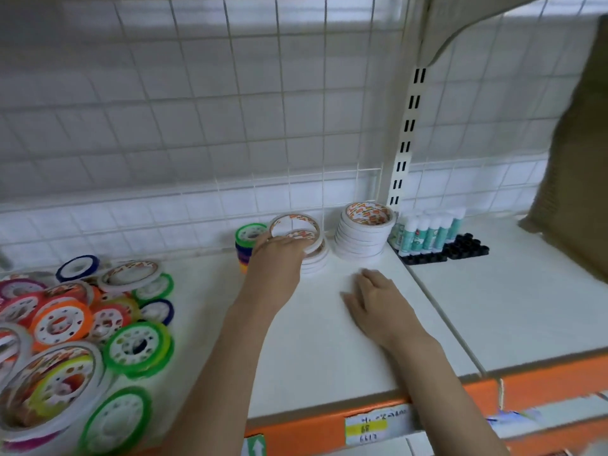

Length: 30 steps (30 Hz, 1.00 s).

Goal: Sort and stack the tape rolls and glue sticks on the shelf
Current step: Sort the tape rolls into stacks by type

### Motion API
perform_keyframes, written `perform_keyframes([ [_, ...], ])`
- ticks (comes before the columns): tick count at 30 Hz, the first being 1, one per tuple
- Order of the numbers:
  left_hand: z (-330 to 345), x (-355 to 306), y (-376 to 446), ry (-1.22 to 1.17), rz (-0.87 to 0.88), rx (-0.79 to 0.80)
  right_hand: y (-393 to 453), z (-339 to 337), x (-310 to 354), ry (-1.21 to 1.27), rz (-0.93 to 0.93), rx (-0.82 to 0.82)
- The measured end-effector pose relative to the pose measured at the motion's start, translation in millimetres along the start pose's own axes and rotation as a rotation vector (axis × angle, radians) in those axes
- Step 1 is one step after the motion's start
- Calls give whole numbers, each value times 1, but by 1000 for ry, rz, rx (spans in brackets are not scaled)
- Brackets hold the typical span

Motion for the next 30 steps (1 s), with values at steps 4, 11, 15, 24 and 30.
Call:
perform_keyframes([
  [4,17,2,10,35,-18,123,-1,1,3,33,14,-30],
  [11,30,6,15,57,-75,246,-1,3,0,74,16,-81],
  [15,34,8,14,67,-90,295,0,6,1,68,43,-75],
  [24,32,8,-1,65,-148,297,0,4,0,86,61,-47],
  [30,12,12,-50,89,-203,276,-2,6,5,94,77,-55],
])
Point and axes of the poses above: each hand's wrist, its own y-axis towards the middle knuckle, its own z-axis out of the palm, x = y × z, the point moved 3 cm from there along y, towards the middle knuckle, and after that the axes turned 1 degree about y, right-handed, at the moved point
